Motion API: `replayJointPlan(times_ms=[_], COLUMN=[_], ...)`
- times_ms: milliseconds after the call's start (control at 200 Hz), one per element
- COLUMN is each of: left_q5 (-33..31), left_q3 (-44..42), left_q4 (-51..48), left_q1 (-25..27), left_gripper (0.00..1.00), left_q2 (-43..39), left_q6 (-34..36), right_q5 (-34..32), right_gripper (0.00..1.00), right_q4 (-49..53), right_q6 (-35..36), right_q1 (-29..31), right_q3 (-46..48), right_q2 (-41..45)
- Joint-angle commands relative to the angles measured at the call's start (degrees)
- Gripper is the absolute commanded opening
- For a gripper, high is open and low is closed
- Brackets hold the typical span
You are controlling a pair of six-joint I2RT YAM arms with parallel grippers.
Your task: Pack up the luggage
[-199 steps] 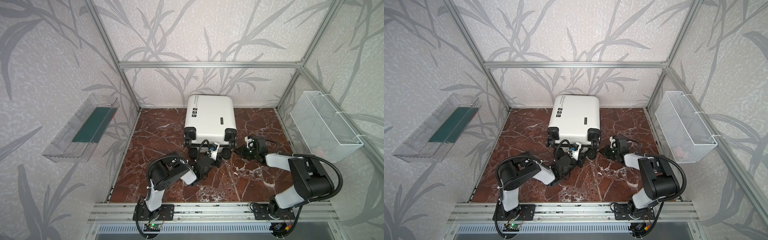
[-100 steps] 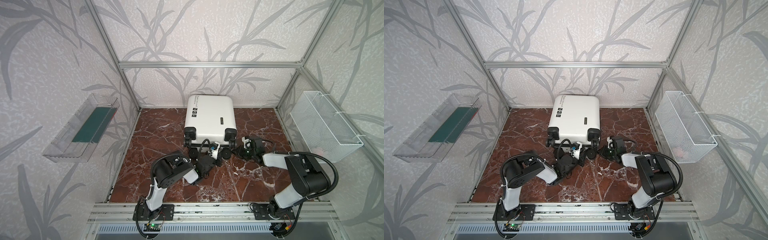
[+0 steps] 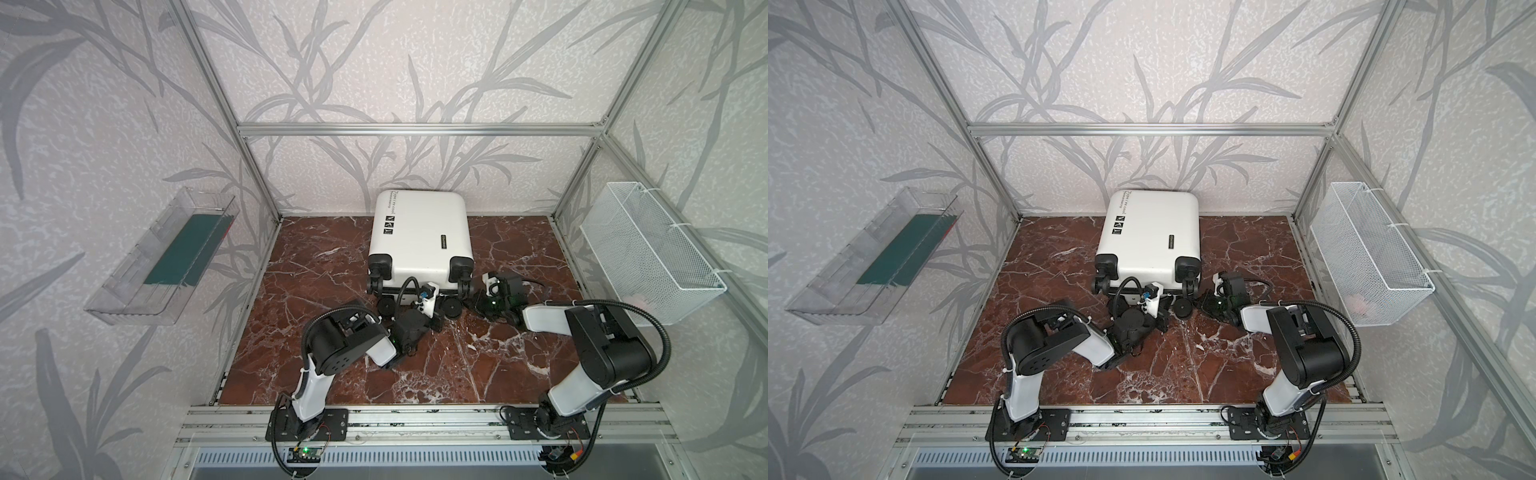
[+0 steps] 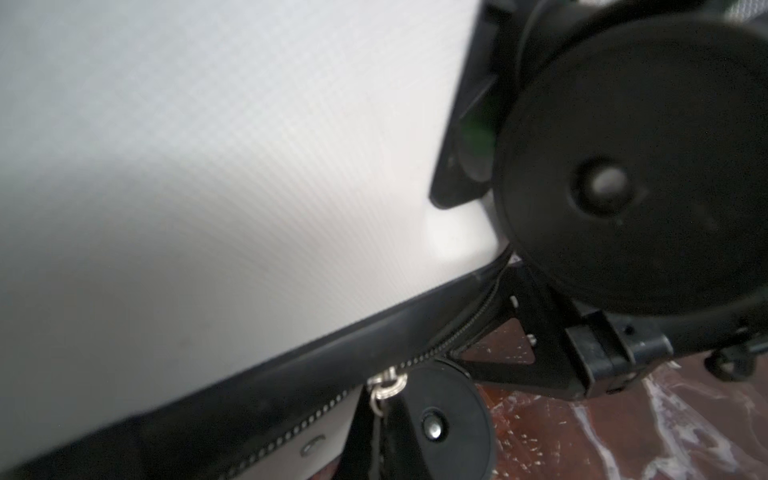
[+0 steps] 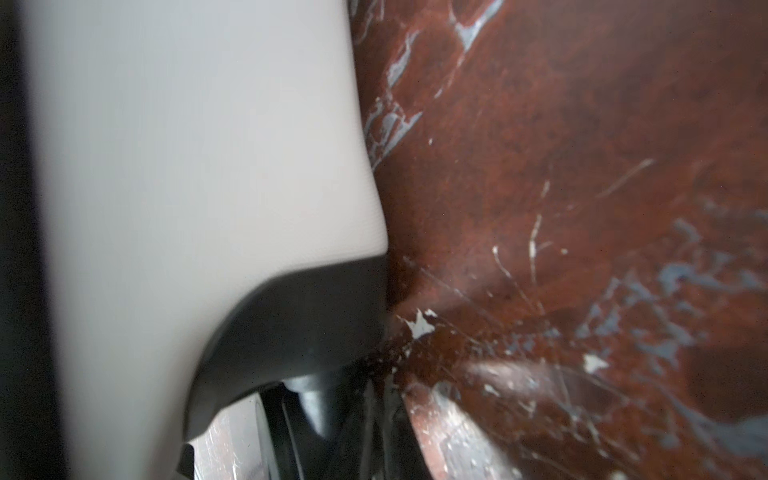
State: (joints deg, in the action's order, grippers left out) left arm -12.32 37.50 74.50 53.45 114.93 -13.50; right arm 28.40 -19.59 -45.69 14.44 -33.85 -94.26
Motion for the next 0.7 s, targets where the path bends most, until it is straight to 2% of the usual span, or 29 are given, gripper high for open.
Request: replayJointPlan(times_ms=[0, 230, 490, 695], left_q5=[-0.61, 4.22, 7.94, 6.41], left_q3=[0.48, 1.18, 4.89, 4.07], left_q4=[1.91, -0.8, -3.28, -3.3], left_q1=[-1.09, -0.38, 3.16, 4.22], left_gripper=[0.0, 0.0, 0.0, 0.0], left_q2=[-0.08, -2.29, -0.85, -1.09], left_q6=[-0.55, -2.21, -3.51, -3.77], right_q5=[0.27, -0.17, -0.89, -1.03], right_gripper=[0.1, 0.09, 0.08, 0.07], right_q4=[-1.19, -3.04, -4.36, -4.85], right_q6=[-0.54, -1.72, -2.9, -3.44], right_q1=[1.18, 3.26, 5.58, 6.15], right_q3=[-1.27, -1.46, -1.57, -1.83], right_q2=[-1.02, -2.76, -3.21, -5.08])
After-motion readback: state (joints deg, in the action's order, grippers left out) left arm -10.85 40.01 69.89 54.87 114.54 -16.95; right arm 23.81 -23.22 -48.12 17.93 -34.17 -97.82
